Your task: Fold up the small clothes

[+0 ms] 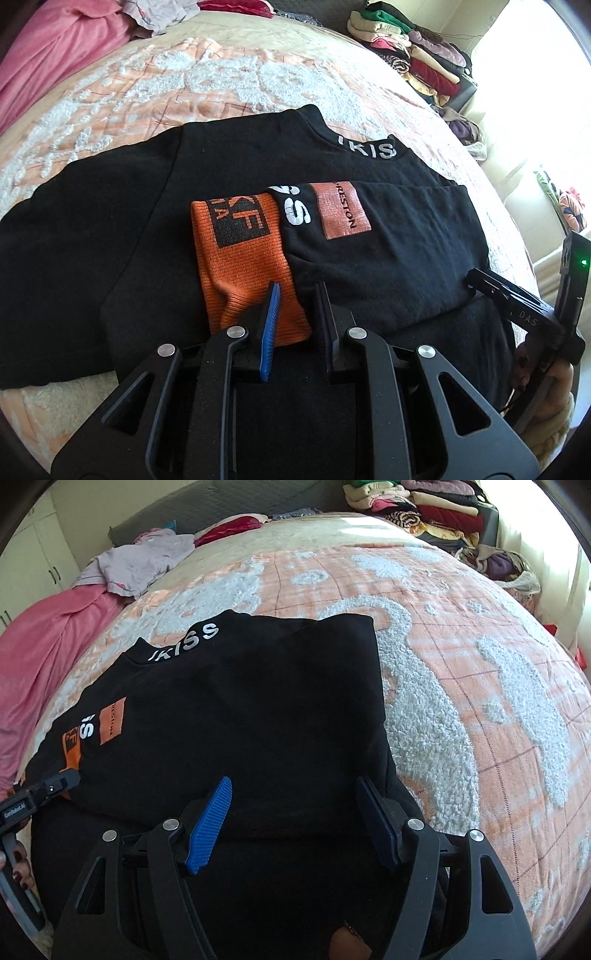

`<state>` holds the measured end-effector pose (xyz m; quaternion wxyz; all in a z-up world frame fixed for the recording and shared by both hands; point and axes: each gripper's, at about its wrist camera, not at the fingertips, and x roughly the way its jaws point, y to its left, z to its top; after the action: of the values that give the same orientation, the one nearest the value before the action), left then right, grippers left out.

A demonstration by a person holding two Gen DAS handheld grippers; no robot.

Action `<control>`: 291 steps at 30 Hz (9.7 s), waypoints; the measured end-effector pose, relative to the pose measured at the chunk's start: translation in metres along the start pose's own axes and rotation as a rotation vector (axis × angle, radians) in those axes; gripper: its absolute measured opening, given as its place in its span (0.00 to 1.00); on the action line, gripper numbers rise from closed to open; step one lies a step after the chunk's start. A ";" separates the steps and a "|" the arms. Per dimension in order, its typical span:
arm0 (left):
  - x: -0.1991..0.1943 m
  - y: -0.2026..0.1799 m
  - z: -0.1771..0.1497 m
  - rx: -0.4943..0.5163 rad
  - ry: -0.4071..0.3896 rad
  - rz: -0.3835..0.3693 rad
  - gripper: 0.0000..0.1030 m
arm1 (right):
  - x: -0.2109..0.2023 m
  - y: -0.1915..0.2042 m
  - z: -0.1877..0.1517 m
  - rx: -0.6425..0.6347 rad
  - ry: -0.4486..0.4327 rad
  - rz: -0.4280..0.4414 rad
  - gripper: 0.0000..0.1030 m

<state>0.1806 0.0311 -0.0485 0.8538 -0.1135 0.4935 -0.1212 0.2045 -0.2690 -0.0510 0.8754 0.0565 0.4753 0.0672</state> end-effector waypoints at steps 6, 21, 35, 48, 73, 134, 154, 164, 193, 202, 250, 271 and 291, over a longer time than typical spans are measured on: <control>-0.013 -0.001 0.001 -0.006 -0.026 -0.018 0.23 | -0.020 0.001 -0.005 0.025 -0.031 0.031 0.67; -0.055 0.007 -0.015 -0.026 -0.122 0.003 0.59 | -0.060 0.029 -0.012 0.006 -0.101 0.094 0.89; -0.104 0.044 -0.033 -0.135 -0.270 0.101 0.91 | -0.077 0.075 -0.010 -0.095 -0.127 0.133 0.93; -0.145 0.102 -0.052 -0.288 -0.358 0.212 0.91 | -0.084 0.138 -0.003 -0.206 -0.141 0.198 0.93; -0.222 0.189 -0.105 -0.538 -0.486 0.492 0.91 | -0.077 0.268 -0.032 -0.424 -0.074 0.335 0.93; -0.170 0.072 -0.012 -0.240 -0.491 0.013 0.08 | -0.069 0.123 -0.034 -0.010 -0.108 0.240 0.93; -0.085 -0.015 0.012 -0.023 -0.252 -0.105 0.08 | -0.075 0.032 -0.034 0.201 -0.138 0.154 0.93; -0.050 -0.023 0.013 0.004 -0.125 -0.209 0.18 | -0.065 0.026 -0.036 0.219 -0.119 0.142 0.93; -0.093 0.088 0.032 -0.175 -0.247 -0.027 0.74 | -0.003 0.132 -0.026 0.013 -0.007 0.253 0.59; -0.105 0.112 0.032 -0.240 -0.287 0.001 0.79 | 0.004 0.139 -0.024 0.013 -0.041 0.294 0.29; -0.076 0.079 0.034 -0.129 -0.254 0.066 0.84 | -0.056 0.047 0.011 0.000 -0.296 -0.015 0.09; -0.036 0.015 0.029 0.060 -0.200 0.040 0.39 | -0.048 0.019 -0.005 0.063 -0.269 -0.097 0.24; -0.002 0.014 0.017 0.144 -0.030 0.120 0.37 | -0.013 0.080 -0.021 -0.155 -0.075 0.014 0.26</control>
<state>0.1954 0.0465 -0.0428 0.8727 -0.0239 0.4767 -0.1033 0.1748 -0.1917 -0.0383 0.8939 -0.0060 0.4351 0.1076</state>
